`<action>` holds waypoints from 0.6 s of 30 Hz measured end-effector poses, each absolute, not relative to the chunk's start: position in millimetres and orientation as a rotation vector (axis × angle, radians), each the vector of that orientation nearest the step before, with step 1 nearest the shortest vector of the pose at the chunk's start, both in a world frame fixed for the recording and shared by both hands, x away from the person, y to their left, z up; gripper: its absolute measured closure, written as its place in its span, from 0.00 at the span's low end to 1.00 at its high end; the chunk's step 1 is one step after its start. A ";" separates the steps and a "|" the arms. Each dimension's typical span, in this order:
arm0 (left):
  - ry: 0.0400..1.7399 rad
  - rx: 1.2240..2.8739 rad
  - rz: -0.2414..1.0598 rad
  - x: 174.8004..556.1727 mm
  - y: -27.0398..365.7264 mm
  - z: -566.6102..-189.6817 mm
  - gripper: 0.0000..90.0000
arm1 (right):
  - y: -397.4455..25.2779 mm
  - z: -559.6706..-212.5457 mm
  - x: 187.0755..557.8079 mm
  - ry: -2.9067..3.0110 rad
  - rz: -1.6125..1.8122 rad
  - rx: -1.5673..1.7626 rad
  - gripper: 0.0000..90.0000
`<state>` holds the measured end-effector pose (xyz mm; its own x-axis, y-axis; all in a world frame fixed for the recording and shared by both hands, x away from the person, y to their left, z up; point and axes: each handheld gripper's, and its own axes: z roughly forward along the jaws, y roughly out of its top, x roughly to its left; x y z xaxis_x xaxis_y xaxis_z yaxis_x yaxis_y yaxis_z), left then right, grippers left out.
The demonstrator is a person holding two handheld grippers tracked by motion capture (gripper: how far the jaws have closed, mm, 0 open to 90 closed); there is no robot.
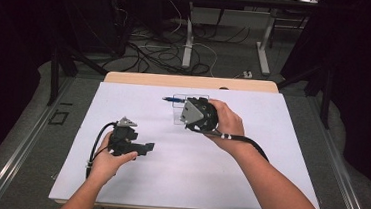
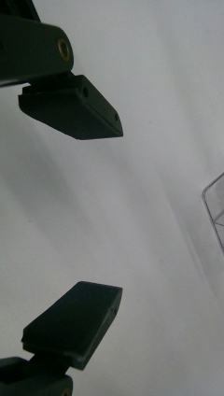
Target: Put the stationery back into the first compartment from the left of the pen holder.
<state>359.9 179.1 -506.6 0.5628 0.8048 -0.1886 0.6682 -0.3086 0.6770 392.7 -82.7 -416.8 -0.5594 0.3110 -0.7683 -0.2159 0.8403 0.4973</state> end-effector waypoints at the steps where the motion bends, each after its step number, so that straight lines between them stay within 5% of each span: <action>1: 1.177 2.063 0.238 359.9 179.1 -506.6 0.22 | -83.3 -415.7 396.1 2.057 0.705 0.089 0.88; 18: 1.173 2.050 0.252 360.9 182.7 -506.3 0.18 | -78.9 -414.1 442.3 2.137 1.027 0.526 0.88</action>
